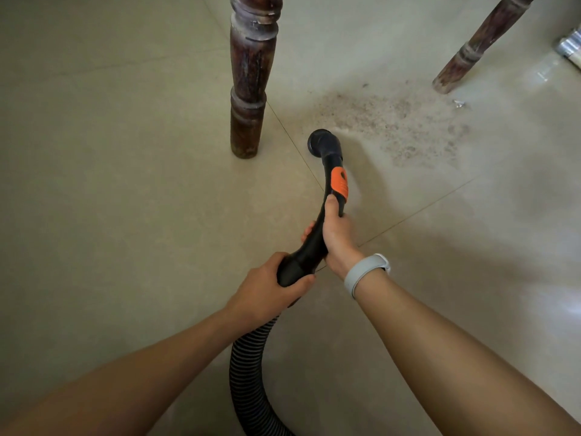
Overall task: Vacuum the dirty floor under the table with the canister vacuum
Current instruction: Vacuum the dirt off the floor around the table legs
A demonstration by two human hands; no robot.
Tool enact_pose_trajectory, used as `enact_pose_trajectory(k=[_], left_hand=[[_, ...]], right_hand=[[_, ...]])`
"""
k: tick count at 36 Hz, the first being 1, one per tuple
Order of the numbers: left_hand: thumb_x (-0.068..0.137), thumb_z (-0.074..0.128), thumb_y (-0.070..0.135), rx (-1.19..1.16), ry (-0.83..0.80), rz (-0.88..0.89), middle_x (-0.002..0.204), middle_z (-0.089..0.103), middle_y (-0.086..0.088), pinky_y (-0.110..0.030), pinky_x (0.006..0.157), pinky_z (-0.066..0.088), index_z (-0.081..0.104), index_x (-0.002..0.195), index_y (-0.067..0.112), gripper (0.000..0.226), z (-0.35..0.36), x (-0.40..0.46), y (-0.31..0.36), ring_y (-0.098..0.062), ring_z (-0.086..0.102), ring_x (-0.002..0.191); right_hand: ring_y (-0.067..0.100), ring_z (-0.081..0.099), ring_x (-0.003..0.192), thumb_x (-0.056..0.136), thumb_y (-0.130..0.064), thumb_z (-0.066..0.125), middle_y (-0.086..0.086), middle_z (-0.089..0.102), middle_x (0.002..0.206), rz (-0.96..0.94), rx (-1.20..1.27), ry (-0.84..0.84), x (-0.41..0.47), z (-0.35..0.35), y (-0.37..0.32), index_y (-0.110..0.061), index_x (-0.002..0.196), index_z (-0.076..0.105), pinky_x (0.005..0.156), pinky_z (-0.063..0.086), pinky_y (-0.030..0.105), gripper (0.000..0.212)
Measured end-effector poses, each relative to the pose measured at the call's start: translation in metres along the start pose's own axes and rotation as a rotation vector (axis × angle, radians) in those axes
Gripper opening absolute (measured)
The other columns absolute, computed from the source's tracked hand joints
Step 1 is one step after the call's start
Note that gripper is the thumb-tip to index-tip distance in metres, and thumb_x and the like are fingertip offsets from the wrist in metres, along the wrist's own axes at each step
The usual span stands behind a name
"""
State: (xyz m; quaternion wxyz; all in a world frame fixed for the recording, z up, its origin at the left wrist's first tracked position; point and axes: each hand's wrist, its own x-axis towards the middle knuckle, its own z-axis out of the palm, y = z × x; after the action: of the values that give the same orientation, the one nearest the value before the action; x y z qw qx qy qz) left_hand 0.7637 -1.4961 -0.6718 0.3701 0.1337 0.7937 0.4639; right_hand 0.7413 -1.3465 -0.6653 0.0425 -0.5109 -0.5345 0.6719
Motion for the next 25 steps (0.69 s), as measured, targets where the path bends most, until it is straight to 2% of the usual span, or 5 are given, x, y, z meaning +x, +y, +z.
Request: enact_pose_trajectory(k=[5,11,15,19,25], left_hand=[[0.081,0.067,0.047,-0.007,0.017,0.0,0.088,0.066,0.005,-0.026,0.069,0.055,0.052,0.11,0.029,0.036,-0.001,0.001,-0.006,-0.009,0.065,0.077],[0.083,0.067,0.045,-0.036,0.024,0.008,0.088,0.065,0.005,-0.021,0.065,0.053,0.053,0.111,0.028,0.036,-0.001,0.003,-0.009,-0.008,0.064,0.076],[0.082,0.066,0.046,-0.043,0.046,0.01,0.086,0.065,0.006,-0.016,0.059,0.05,0.053,0.111,0.028,0.036,-0.001,0.006,-0.007,-0.006,0.064,0.073],[0.083,0.066,0.047,-0.061,0.063,0.01,0.084,0.064,0.006,-0.013,0.057,0.048,0.052,0.112,0.026,0.038,0.001,0.012,0.002,-0.006,0.063,0.071],[0.084,0.065,0.046,-0.099,0.062,0.011,0.087,0.064,0.007,-0.021,0.066,0.053,0.054,0.11,0.022,0.037,0.002,0.028,0.017,-0.009,0.064,0.077]], right_hand=[[0.014,0.057,0.039,0.099,-0.04,0.043,0.006,0.053,0.062,-0.074,-0.132,0.017,-0.003,0.004,0.003,-0.007,0.092,0.048,0.05,0.055,0.031,0.034],[0.015,0.059,0.045,0.099,-0.037,0.044,0.007,0.053,0.071,-0.118,-0.202,0.02,-0.006,0.007,0.002,-0.005,0.106,0.046,0.047,0.054,0.027,0.032],[0.014,0.058,0.044,0.099,-0.04,0.043,0.006,0.053,0.072,-0.078,-0.194,-0.016,-0.004,0.008,-0.004,-0.01,0.1,0.045,0.055,0.056,0.032,0.03],[0.015,0.057,0.042,0.099,-0.041,0.043,0.007,0.052,0.074,-0.048,-0.181,-0.02,0.005,0.01,-0.014,-0.009,0.104,0.045,0.05,0.054,0.029,0.032],[0.02,0.059,0.049,0.098,-0.042,0.044,0.008,0.054,0.074,-0.065,-0.245,0.007,0.022,0.013,-0.031,-0.006,0.105,0.045,0.061,0.057,0.037,0.036]])
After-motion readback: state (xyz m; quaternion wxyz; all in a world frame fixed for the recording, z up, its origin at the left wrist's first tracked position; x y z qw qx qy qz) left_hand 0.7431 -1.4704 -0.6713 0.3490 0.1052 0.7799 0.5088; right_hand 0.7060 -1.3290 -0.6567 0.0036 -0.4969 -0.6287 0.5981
